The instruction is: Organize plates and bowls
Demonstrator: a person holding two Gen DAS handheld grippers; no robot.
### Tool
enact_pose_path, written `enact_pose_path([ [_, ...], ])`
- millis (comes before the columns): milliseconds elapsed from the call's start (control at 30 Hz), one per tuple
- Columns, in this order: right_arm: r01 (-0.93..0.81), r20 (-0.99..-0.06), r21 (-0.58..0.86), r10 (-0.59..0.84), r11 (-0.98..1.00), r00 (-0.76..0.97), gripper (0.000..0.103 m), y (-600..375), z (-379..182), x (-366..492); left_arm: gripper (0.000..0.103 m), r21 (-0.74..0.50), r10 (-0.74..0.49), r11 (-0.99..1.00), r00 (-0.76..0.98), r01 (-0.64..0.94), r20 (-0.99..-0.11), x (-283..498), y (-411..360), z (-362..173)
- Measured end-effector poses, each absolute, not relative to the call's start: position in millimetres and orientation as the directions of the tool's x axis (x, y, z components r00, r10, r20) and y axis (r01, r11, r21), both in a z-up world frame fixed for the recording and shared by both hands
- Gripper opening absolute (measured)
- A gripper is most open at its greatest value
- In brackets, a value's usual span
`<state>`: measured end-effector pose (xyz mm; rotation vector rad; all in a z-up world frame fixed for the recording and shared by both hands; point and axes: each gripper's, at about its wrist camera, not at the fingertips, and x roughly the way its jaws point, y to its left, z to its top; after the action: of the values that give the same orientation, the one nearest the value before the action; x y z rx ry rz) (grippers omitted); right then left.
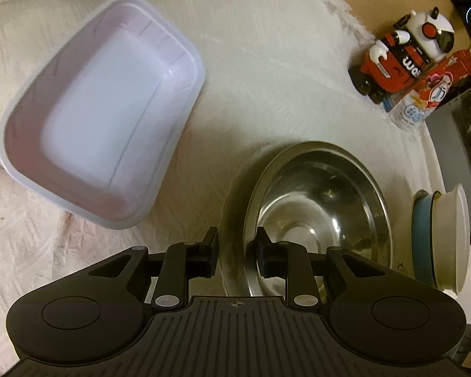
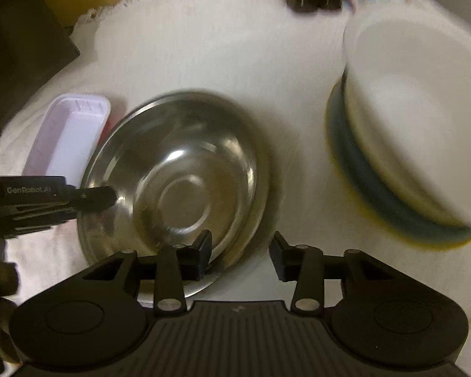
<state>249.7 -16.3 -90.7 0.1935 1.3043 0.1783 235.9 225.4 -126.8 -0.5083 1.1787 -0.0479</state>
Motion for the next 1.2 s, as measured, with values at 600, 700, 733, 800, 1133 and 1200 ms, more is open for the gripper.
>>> enact_pose_path([
  [600, -0.142, -0.918, 0.283, 0.311, 0.949, 0.248, 0.045, -5.1, -74.5, 238.5, 0.03, -0.383, -0.217, 0.886, 0.497, -0.26, -0.84, 212.7, 237.9, -88.3],
  [700, -0.217, -0.891, 0.261, 0.321, 0.941, 0.321, 0.045, -22.4, -40.6, 229.8, 0.03, -0.435, -0.242, 0.875, 0.584, -0.214, -0.775, 199.9, 231.1, -63.1],
  [733, -0.237, -0.881, 0.256, 0.327, 0.937, 0.343, 0.045, -28.4, -31.2, 227.4, 0.03, -0.449, -0.251, 0.872, 0.609, -0.196, -0.753, 196.4, 227.1, -55.5],
  [800, -0.278, -0.86, 0.239, 0.336, 0.93, 0.383, 0.045, -40.5, -14.0, 225.6, 0.03, -0.48, -0.275, 0.864, 0.655, -0.153, -0.704, 191.1, 217.6, -44.0],
  [1133, -0.361, -0.749, 0.142, 0.339, 0.921, 0.57, 0.045, -93.6, 38.4, 259.9, 0.015, -0.457, -0.317, 0.887, 0.797, 0.057, -0.515, 189.0, 116.3, 2.1],
  [1200, -0.364, -0.716, 0.102, 0.323, 0.926, 0.619, 0.051, -111.9, 45.0, 262.9, 0.015, -0.478, -0.342, 0.876, 0.784, 0.067, -0.518, 194.7, 98.1, 5.0],
])
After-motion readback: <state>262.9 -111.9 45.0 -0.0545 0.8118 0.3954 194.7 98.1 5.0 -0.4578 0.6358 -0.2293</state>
